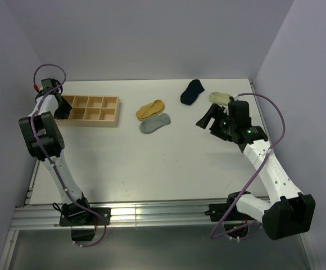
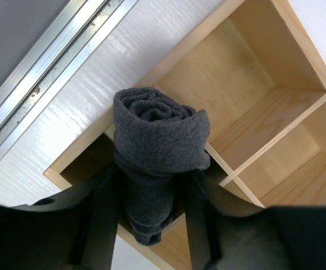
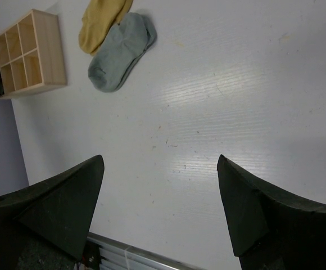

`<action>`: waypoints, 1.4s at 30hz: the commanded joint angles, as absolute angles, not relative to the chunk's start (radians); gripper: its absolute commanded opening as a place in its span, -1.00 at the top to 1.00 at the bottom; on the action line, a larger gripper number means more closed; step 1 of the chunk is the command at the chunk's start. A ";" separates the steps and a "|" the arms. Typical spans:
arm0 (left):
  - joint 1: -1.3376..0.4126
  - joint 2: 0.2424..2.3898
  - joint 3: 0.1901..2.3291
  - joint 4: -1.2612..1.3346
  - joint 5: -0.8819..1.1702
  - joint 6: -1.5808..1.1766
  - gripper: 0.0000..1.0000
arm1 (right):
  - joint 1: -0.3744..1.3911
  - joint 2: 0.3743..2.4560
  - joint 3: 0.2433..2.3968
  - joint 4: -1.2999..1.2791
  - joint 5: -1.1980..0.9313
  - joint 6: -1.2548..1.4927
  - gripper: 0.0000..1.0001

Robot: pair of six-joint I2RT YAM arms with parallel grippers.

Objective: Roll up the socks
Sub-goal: Place the sock in the storage box.

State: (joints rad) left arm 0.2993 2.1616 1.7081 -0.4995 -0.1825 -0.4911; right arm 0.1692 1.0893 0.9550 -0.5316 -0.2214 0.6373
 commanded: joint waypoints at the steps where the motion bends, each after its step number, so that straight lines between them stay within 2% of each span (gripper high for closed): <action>1: 0.290 2.109 1.704 -0.580 -0.202 -0.485 -0.02 | 0.160 1.077 0.946 -0.502 -0.232 0.621 -0.77; 6: 0.282 2.091 1.732 -0.577 -0.213 -0.495 -0.10 | 0.156 1.078 0.948 -0.500 -0.233 0.621 -0.77; 17: 0.268 2.013 1.701 -0.466 -0.267 -0.508 -0.05 | 0.153 1.080 0.946 -0.503 -0.233 0.626 -0.76; 34: 0.265 2.013 1.646 -0.364 -0.319 -0.499 -0.07 | 0.150 1.103 0.950 -0.495 -0.242 0.623 -0.75; 37: 0.264 2.034 1.644 -0.373 -0.308 -0.506 -0.01 | 0.149 1.101 0.950 -0.499 -0.236 0.620 -0.75; 42: 0.264 2.051 1.609 -0.393 -0.304 -0.508 0.34 | 0.146 1.101 0.950 -0.502 -0.233 0.620 -0.74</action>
State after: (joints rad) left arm 0.2687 2.0537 1.6348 -0.4034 -0.2955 -0.5011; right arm 0.1577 1.1019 0.9440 -0.5304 -0.2325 0.6342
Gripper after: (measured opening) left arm 0.355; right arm 0.873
